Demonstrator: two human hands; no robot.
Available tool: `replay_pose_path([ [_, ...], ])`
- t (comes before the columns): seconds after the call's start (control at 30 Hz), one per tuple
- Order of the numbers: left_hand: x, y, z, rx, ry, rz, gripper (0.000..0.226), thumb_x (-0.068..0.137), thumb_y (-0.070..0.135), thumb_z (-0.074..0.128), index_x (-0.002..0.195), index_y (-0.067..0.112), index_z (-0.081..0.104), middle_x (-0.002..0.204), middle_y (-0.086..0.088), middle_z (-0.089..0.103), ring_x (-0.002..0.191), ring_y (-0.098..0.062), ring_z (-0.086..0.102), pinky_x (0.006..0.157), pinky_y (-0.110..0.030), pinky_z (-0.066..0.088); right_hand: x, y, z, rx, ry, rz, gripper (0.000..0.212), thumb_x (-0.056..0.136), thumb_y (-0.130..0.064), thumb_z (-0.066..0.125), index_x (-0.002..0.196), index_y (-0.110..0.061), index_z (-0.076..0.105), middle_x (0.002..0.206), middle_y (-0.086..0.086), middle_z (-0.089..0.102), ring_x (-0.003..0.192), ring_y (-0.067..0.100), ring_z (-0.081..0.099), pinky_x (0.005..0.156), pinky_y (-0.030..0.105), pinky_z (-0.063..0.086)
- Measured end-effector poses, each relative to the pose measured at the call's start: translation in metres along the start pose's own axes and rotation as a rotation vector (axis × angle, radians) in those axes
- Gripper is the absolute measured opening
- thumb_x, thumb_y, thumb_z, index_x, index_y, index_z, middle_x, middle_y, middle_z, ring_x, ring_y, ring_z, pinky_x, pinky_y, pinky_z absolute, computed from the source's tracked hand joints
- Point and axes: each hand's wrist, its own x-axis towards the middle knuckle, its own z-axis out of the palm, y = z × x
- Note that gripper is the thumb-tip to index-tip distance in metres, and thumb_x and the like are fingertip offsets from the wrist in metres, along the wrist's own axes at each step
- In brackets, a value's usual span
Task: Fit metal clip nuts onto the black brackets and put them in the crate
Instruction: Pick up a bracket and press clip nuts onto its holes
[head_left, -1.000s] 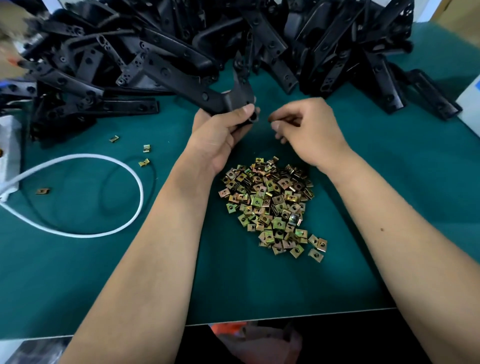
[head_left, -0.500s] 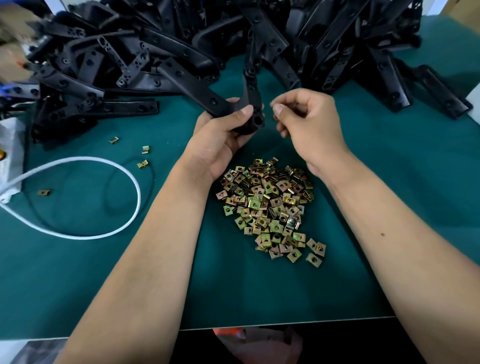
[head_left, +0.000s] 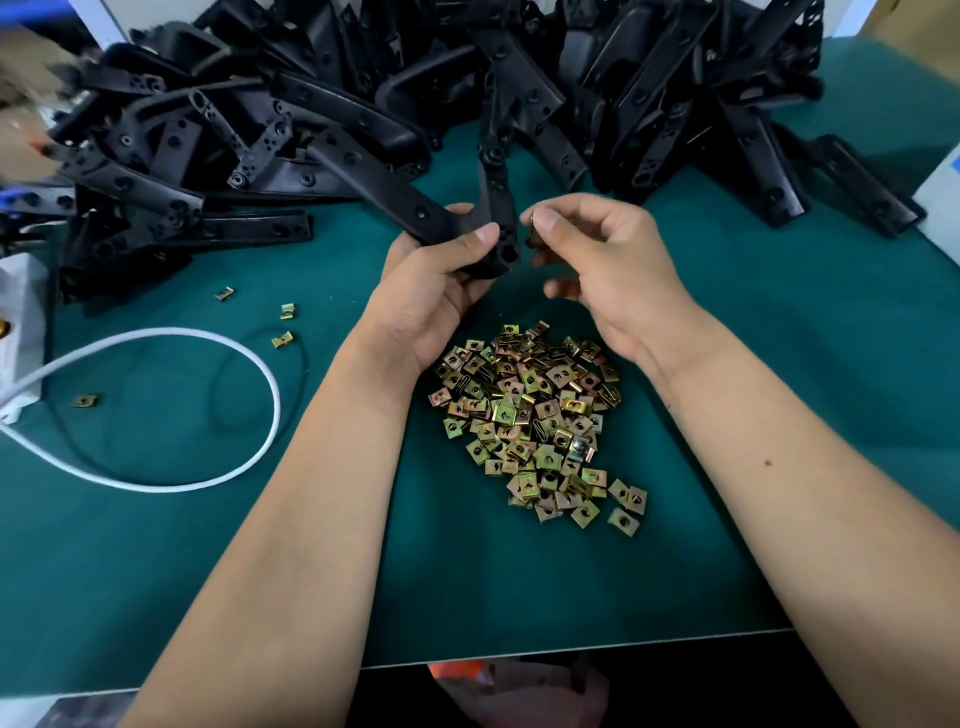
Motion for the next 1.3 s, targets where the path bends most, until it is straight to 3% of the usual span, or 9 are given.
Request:
replay_pose_path([
  [0.23, 0.0009, -0.0005, -0.0026, 0.017, -0.013, 0.007, 0.03, 0.093, 0.0, 0.067, 0.117, 0.01, 0.053, 0.096, -0.005, 0.074, 0.085, -0.016, 0.072, 0.07, -0.026, 0.057, 0.001, 0.0029, 0.0017, 0.01, 0.055, -0.007, 0.003, 0.092, -0.007, 0.075, 0.092, -0.007, 0.073, 0.073, 0.004, 0.071, 0.064, 0.015, 0.066, 0.058, 0.024, 0.054],
  [0.43, 0.0009, -0.0024, -0.0025, 0.011, -0.007, 0.009, 0.02, 0.092, 0.0, 0.068, 0.104, 0.015, 0.061, 0.093, -0.004, 0.076, 0.084, -0.016, 0.073, 0.073, -0.027, 0.058, 0.0021, 0.0054, 0.0026, 0.031, 0.042, 0.021, 0.015, 0.093, 0.002, 0.07, 0.093, -0.01, 0.078, 0.08, 0.004, 0.075, 0.071, 0.014, 0.068, 0.073, 0.028, 0.058],
  [0.67, 0.0003, -0.0011, -0.0004, 0.001, 0.013, -0.002, 0.022, 0.091, -0.001, 0.068, 0.105, 0.015, 0.061, 0.093, -0.005, 0.076, 0.082, -0.015, 0.073, 0.071, -0.027, 0.058, 0.0007, 0.0013, 0.0006, 0.049, 0.041, 0.035, 0.009, 0.09, 0.005, 0.072, 0.096, -0.003, 0.07, 0.072, 0.004, 0.071, 0.067, 0.016, 0.068, 0.065, 0.025, 0.056],
  [1.3, 0.0001, -0.0015, -0.0006, 0.004, 0.021, -0.003, 0.025, 0.092, -0.003, 0.067, 0.109, 0.015, 0.062, 0.096, -0.004, 0.074, 0.083, -0.014, 0.072, 0.071, -0.026, 0.058, -0.0026, -0.0026, 0.0027, 0.028, 0.06, 0.027, 0.015, 0.088, 0.006, 0.073, 0.096, -0.004, 0.065, 0.072, 0.004, 0.071, 0.067, 0.018, 0.069, 0.063, 0.027, 0.056],
])
